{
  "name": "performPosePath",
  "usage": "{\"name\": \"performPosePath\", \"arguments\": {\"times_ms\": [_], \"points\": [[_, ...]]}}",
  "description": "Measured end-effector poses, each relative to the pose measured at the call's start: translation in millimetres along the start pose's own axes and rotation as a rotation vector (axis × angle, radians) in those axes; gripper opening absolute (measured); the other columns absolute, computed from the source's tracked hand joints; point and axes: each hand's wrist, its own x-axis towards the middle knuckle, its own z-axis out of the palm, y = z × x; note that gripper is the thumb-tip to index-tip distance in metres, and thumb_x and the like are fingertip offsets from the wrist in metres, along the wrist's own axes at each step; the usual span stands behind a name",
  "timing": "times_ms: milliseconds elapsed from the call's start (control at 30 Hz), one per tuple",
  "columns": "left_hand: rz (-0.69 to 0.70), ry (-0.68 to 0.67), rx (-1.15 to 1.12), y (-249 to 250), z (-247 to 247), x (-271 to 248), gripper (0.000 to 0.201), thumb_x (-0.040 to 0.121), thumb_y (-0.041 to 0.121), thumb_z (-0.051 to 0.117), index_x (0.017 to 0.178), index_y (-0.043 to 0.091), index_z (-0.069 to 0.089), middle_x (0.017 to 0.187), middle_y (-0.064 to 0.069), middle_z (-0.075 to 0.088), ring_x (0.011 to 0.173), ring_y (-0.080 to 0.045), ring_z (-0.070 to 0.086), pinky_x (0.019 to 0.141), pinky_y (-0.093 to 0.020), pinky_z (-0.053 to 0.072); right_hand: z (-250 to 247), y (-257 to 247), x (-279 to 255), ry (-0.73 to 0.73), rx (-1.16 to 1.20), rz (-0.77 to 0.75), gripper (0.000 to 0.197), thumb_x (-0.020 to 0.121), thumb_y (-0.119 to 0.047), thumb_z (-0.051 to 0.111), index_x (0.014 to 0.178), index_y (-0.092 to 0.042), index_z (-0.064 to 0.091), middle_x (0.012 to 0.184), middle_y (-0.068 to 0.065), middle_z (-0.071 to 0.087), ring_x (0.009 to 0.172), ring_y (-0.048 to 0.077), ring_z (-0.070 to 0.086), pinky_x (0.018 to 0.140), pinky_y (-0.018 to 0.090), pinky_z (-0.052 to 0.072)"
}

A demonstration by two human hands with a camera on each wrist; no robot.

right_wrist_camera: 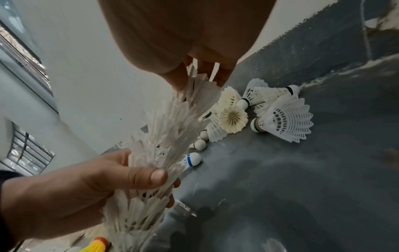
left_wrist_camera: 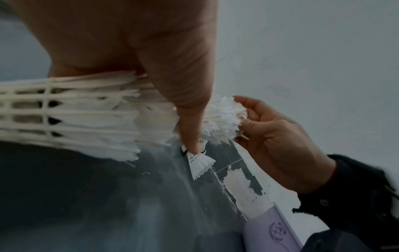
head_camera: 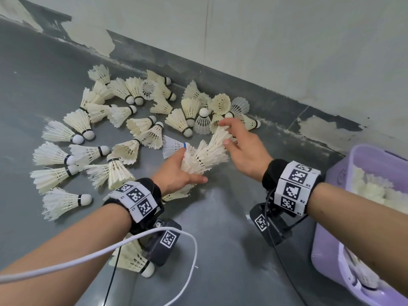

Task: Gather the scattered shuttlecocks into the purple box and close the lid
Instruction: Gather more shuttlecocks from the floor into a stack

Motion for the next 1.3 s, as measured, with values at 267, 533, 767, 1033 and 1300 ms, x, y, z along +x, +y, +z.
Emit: {"name": "performPosePath", "arguments": {"times_ms": [267,533,767,1033,1300], "points": [[0.068,-0.024,-0.089,5,7,0,0.061,0.072,0.020,0.083,0.123,0.016,0.050,0.113,-0.002,0.068,0.100,-0.013,0.064,0.088,-0.025,0.050,-5,-1,-2,-0.060,0.003,-0.066,0.039,0.099,-0.014,0.042,0.135,-0.028,0.039,0.133,0.008,0.055,0.121,0.019,0.052,0.087,0.016,0.036],[0.073,0.097,-0.139,3,7,6,0.061,0.072,0.025,0.082,0.123,0.017,0.051,0.112,0.003,0.067,0.102,-0.012,0.064,0.091,-0.027,0.050,-5,21,17,0.389,0.151,0.058,0.034,0.099,-0.029,0.043,0.131,-0.027,0.052,0.126,0.002,0.051,0.099,-0.001,0.050,0.087,0.019,0.036],[0.069,0.188,-0.209,-1,-7,9,0.055,0.073,0.022,0.081,0.118,0.023,0.049,0.107,0.010,0.065,0.098,-0.006,0.062,0.084,-0.021,0.051,7,64,15,0.315,-0.011,0.476,0.035,0.094,-0.036,0.042,0.127,-0.027,0.050,0.114,0.007,0.059,0.100,0.025,0.057,0.087,0.027,0.041],[0.075,0.182,-0.194,1,-3,12,0.055,0.073,0.021,0.082,0.117,0.023,0.050,0.106,0.011,0.065,0.100,-0.007,0.063,0.093,-0.029,0.050,14,67,19,0.266,-0.049,0.530,0.040,0.092,-0.047,0.046,0.125,-0.029,0.058,0.122,0.007,0.063,0.113,0.026,0.056,0.085,0.023,0.036],[0.063,0.134,-0.087,-1,-2,9,0.059,0.067,0.029,0.085,0.117,0.024,0.054,0.109,0.007,0.067,0.100,-0.013,0.064,0.096,-0.038,0.049,-10,34,21,0.547,0.162,0.272,0.026,0.097,-0.007,0.044,0.115,-0.021,0.057,0.102,-0.009,0.055,0.073,-0.009,0.046,0.056,-0.007,0.031]]}}
